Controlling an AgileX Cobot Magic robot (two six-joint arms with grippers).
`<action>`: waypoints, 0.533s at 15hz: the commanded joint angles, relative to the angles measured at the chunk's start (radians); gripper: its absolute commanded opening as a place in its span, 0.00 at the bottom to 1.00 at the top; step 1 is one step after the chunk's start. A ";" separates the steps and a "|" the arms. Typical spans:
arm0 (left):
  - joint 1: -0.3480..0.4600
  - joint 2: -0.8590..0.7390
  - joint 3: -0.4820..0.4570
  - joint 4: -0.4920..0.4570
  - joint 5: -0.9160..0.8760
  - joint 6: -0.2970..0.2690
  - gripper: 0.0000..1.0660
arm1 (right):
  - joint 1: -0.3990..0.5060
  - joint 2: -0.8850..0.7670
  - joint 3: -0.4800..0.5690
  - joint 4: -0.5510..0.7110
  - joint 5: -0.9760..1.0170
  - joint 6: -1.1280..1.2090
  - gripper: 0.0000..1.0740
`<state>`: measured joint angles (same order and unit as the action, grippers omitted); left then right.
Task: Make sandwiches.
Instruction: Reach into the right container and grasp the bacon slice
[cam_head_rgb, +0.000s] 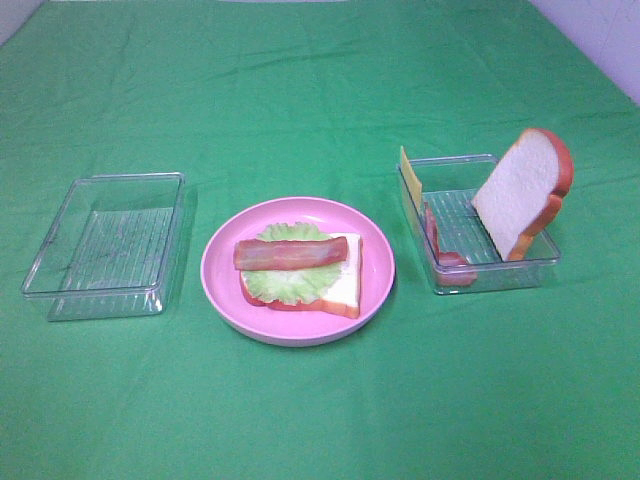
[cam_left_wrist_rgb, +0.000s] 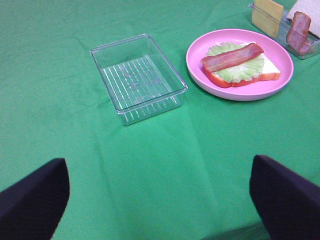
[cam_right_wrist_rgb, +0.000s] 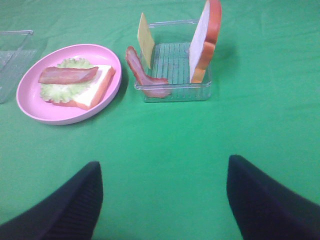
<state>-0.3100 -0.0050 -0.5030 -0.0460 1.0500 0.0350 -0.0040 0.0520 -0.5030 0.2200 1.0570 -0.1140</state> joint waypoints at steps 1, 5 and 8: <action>-0.001 -0.020 0.001 -0.007 -0.011 0.001 0.87 | -0.008 0.091 -0.005 0.025 -0.022 0.009 0.62; -0.001 -0.020 0.001 -0.007 -0.011 0.001 0.87 | -0.008 0.348 -0.077 0.039 -0.061 0.005 0.62; -0.001 -0.020 0.001 -0.007 -0.011 0.001 0.87 | -0.008 0.584 -0.201 0.053 -0.060 0.005 0.62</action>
<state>-0.3100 -0.0050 -0.5030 -0.0460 1.0500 0.0350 -0.0040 0.5630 -0.6610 0.2550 1.0040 -0.1140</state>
